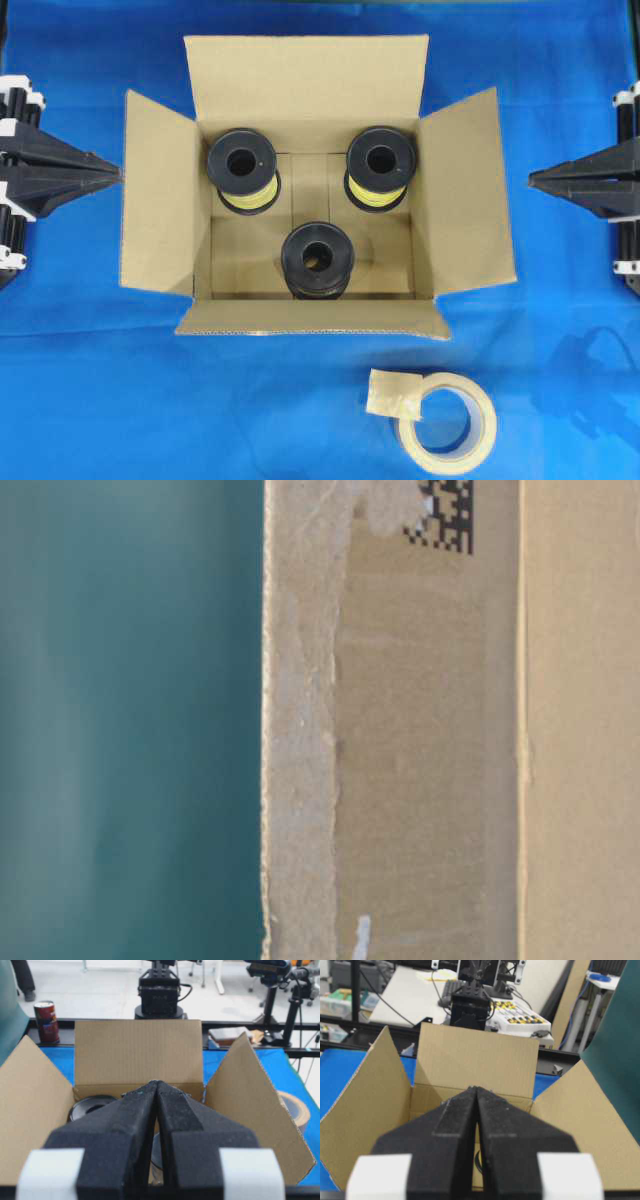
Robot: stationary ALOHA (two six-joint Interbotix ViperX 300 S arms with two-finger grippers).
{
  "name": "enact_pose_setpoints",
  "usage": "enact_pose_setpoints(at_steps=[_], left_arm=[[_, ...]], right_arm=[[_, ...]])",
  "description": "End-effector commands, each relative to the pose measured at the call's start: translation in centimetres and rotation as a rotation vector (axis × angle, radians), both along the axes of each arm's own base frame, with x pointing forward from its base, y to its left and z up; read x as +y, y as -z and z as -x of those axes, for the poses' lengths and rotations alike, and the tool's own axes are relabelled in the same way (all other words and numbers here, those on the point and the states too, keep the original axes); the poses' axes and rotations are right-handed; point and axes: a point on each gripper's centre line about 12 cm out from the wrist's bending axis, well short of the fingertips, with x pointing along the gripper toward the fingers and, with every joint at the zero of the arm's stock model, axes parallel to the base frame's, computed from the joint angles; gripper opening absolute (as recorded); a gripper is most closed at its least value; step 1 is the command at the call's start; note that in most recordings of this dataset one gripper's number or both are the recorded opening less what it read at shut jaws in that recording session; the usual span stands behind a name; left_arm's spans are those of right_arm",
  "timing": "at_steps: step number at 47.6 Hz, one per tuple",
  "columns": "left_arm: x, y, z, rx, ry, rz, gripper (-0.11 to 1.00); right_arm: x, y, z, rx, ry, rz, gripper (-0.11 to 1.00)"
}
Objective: Close the cardboard box.
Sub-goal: 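Move both grippers inward toward the left and right side flaps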
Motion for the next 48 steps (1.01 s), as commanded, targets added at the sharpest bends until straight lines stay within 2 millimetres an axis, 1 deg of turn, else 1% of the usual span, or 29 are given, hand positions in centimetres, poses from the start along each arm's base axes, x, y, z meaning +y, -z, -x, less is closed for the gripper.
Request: enact_pose_setpoints(at_steps=[1, 5, 11, 14, 17, 23, 29, 39, 43, 48], left_arm=[[-0.2, -0.2, 0.3, 0.016, 0.01, 0.035, 0.0], [-0.3, 0.0, 0.9, 0.059, 0.014, 0.039, 0.0], [-0.2, 0.1, 2.2, 0.106, 0.013, 0.04, 0.0], [-0.2, 0.5, 2.9, 0.146, 0.013, 0.039, 0.0], [-0.2, 1.2, 3.6, 0.195, 0.011, 0.041, 0.0], [-0.1, 2.9, 4.2, 0.245, 0.005, 0.043, 0.0], [-0.1, 5.3, 4.2, 0.314, 0.002, 0.059, 0.0], [0.0, 8.3, 3.8, 0.342, -0.007, 0.11, 0.0], [0.0, 9.3, 3.6, 0.358, -0.011, 0.122, 0.0], [0.0, 10.3, 3.2, 0.375, -0.016, 0.132, 0.0]], right_arm=[[0.0, -1.0, 0.1, -0.021, -0.001, -0.009, 0.0], [0.0, -1.0, 0.2, 0.02, 0.0, -0.017, 0.0], [0.0, -1.0, 1.1, 0.093, -0.001, -0.045, 0.0], [0.0, -0.6, 1.5, 0.135, -0.002, -0.06, 0.0], [0.0, 0.2, 1.9, 0.185, -0.002, -0.071, 0.0], [0.0, 2.6, 1.8, 0.277, 0.003, -0.09, 0.0], [0.0, 5.0, 1.7, 0.329, 0.007, -0.104, 0.0], [-0.1, 9.5, 1.4, 0.408, 0.021, -0.145, 0.0], [-0.1, 10.9, 1.0, 0.429, 0.03, -0.165, 0.0], [-0.2, 12.0, 0.6, 0.447, 0.035, -0.167, 0.0]])
